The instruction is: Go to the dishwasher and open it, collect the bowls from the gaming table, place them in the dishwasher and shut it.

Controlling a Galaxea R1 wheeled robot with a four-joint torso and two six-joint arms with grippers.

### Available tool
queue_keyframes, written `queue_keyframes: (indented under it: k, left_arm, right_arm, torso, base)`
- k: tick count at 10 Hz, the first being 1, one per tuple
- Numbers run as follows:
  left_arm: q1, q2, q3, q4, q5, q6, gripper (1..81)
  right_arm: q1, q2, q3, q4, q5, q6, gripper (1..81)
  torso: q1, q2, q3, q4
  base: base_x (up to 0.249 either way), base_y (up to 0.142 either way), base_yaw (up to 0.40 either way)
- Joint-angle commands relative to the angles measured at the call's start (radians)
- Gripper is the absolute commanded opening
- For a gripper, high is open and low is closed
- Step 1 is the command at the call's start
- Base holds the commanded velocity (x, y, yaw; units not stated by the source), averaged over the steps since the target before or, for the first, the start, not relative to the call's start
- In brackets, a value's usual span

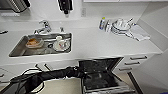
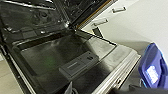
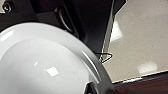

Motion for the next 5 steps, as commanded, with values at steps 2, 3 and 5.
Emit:
queue_keyframes:
  k: [2, 3, 5]
  left_arm:
    - [0.103, -0.163, 0.247, 0.083, 0.06, 0.051, 81.1]
    - [0.192, -0.196, 0.277, 0.128, 0.06, 0.051, 81.1]
    - [0.32, -0.256, 0.307, 0.242, 0.054, 0.05, 81.1]
  right_arm:
    - [0.01, -0.107, 0.164, -0.014, -0.061, 0.0, 1.0]
    - [0.022, -0.156, 0.239, -0.015, -0.061, 0.002, 1.0]
    - [0.056, -0.307, 0.467, -0.018, -0.063, 0.005, 1.0]
  torso:
    - [0.0, 0.0, 0.0, 0.0]
    - [0.0, 0.0, 0.0, 0.0]
    - [0.0, 0.0, 0.0, 0.0]
  base:
    - [0.0, 0.0, 0.0]
    - [0.0, 0.0, 0.0]
    - [0.0, 0.0, 0.0]
